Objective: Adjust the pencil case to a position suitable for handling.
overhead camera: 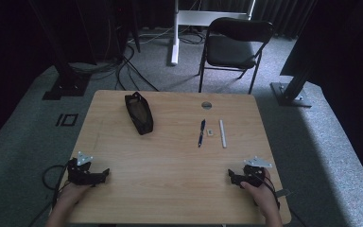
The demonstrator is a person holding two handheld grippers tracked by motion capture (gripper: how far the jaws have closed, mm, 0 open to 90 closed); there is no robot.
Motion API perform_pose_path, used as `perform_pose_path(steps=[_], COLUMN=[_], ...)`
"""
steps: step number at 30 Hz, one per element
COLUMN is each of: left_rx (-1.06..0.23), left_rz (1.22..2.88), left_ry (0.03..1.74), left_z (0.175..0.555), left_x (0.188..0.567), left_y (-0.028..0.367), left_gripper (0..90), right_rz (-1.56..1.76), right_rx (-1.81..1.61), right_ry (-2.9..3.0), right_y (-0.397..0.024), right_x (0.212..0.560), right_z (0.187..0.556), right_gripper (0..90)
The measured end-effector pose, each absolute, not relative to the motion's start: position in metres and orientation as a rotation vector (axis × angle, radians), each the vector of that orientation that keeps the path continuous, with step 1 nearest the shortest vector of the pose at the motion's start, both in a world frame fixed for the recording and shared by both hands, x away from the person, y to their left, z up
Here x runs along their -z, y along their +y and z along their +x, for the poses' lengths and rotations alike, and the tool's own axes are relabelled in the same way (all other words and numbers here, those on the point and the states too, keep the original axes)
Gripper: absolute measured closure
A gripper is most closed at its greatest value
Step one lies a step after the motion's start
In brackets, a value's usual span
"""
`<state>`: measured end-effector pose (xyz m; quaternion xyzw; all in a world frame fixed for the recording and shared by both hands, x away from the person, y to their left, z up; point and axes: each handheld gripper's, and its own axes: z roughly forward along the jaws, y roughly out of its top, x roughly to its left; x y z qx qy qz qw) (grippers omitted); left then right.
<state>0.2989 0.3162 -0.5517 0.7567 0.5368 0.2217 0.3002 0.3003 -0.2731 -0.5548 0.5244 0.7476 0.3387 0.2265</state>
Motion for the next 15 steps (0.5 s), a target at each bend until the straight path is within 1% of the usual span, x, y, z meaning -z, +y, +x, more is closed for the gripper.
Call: perform_pose_path(steps=[15], left_rx=[-0.589], left_rz=[2.008], left_ry=[1.425], left_z=[0.299], left_x=[0.552], left_y=[0.316], left_gripper=[0.3], right_rz=[1.366], right_rx=[-1.028], right_ry=[2.076], right_y=[-0.241], right_x=[0.538], right_z=[0.320], right_gripper=[12.8])
